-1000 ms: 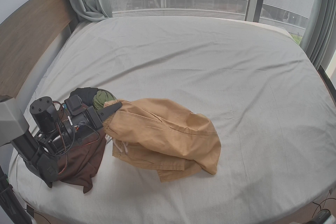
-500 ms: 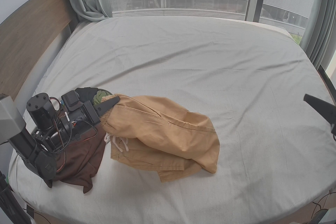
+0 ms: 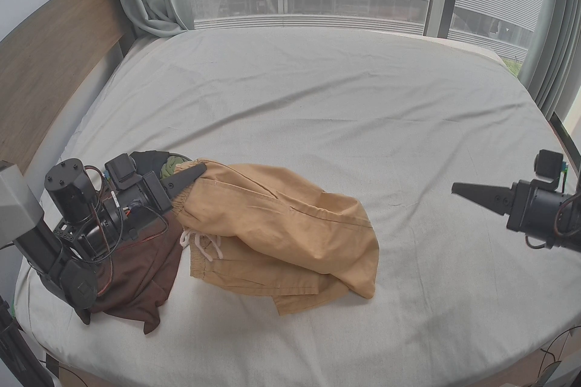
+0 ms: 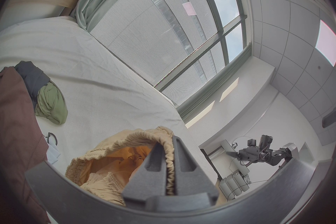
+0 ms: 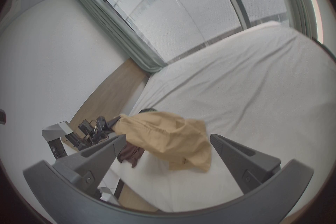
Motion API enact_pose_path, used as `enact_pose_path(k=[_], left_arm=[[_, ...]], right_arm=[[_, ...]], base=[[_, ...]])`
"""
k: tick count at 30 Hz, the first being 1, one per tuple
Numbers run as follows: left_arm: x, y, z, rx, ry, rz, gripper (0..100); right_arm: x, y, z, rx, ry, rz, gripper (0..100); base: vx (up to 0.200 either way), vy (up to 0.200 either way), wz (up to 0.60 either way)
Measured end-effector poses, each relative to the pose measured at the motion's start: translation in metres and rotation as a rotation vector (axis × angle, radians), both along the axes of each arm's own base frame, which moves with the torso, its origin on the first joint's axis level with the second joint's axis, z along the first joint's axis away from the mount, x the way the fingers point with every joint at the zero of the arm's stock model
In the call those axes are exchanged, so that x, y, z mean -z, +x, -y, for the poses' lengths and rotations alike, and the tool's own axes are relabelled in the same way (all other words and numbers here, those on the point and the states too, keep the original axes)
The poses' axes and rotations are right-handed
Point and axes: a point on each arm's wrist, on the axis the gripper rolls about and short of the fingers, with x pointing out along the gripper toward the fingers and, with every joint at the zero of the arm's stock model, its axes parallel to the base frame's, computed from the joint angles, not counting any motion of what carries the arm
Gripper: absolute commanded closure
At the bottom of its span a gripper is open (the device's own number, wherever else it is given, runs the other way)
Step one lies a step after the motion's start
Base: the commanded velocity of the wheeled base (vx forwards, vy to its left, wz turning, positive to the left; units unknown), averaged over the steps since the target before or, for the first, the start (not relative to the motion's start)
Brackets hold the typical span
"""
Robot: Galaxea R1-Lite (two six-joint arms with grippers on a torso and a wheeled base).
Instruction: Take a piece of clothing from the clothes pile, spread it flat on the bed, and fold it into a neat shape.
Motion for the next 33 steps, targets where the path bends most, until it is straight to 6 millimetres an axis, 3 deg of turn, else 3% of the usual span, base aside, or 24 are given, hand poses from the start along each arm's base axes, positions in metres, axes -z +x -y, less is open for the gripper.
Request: enact_pose_path(k=[7,20,33], left_arm=[[0.0,0.001,-0.003,-0.009,0.0,0.001,100],[0.001,0.0,-0.002,-0.004,0.001,-0.005,100],[0.001,0.0,-0.002,-0.004,0.001,-0.006,100]], right_arm=[[0.032,0.021,-0.007,-0.039,0.01,-0.101,0],[0.087,0.061,-0.019,-0.029,0.028,-0.135,0],[0.142,0.088,-0.025,-0.002,0.097,-0.19,0]], base=[[0.0,0.0,0.0],[0.0,0.0,0.0],[0.0,0.0,0.0]])
